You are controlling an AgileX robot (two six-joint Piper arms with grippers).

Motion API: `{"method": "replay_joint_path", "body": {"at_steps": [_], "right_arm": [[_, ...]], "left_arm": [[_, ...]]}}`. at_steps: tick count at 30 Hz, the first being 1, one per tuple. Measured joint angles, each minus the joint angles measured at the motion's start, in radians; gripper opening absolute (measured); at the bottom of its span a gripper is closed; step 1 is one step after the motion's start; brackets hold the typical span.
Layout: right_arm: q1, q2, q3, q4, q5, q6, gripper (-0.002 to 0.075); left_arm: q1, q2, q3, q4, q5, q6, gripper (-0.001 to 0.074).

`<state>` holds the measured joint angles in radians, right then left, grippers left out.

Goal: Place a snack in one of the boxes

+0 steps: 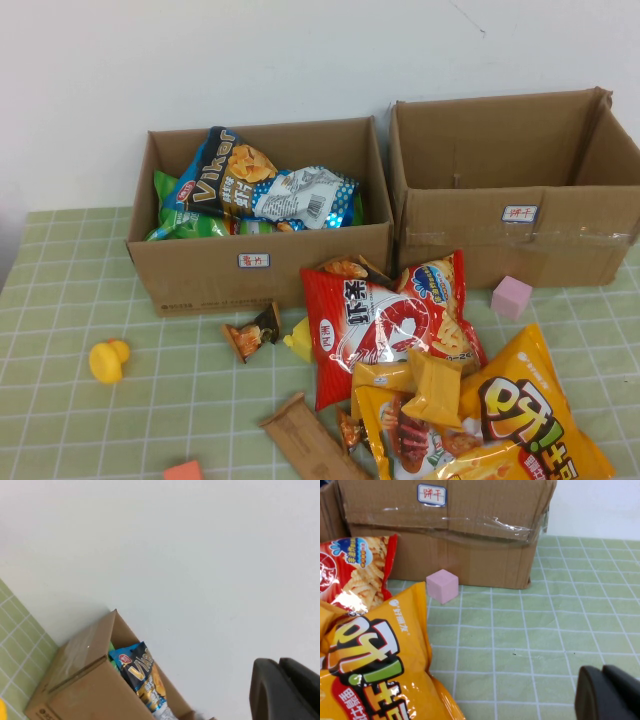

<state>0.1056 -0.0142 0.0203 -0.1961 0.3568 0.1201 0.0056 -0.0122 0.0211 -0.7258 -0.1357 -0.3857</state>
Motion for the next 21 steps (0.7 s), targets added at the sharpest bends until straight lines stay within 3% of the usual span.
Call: {"method": "replay_joint_path", "body": {"at_steps": [4, 8, 11, 15, 16, 21], "right_arm": [[0.0, 0.0, 0.0, 0.0, 0.0, 0.0, -0.0002], [0.0, 0.0, 0.0, 0.0, 0.0, 0.0, -0.0002], [0.0, 0.0, 0.0, 0.0, 0.0, 0.0, -0.0002], [0.0, 0.0, 0.0, 0.0, 0.0, 0.0, -0.0002], [0.0, 0.0, 0.0, 0.0, 0.0, 0.0, -0.0002], [0.0, 0.0, 0.0, 0.0, 0.0, 0.0, -0.0002]], "left_arm": [[0.0, -0.002, -0.021, 0.145, 0.068, 0.004, -0.0001], [0.0, 0.027, -0.222, 0.44, 0.37, 0.063, -0.0001], [0.0, 0.131, -0.422, 0.542, 0.635, 0.224, -0.0001], [0.0, 0.334, -0.625, 0.531, 0.977, 0.522, -0.0001], [0.0, 0.427, -0.691, 0.491, 1.086, 0.677, -0.0001], [-0.033, 0.647, -0.768, 0.357, 1.196, 0.938, -0.0001]]}}
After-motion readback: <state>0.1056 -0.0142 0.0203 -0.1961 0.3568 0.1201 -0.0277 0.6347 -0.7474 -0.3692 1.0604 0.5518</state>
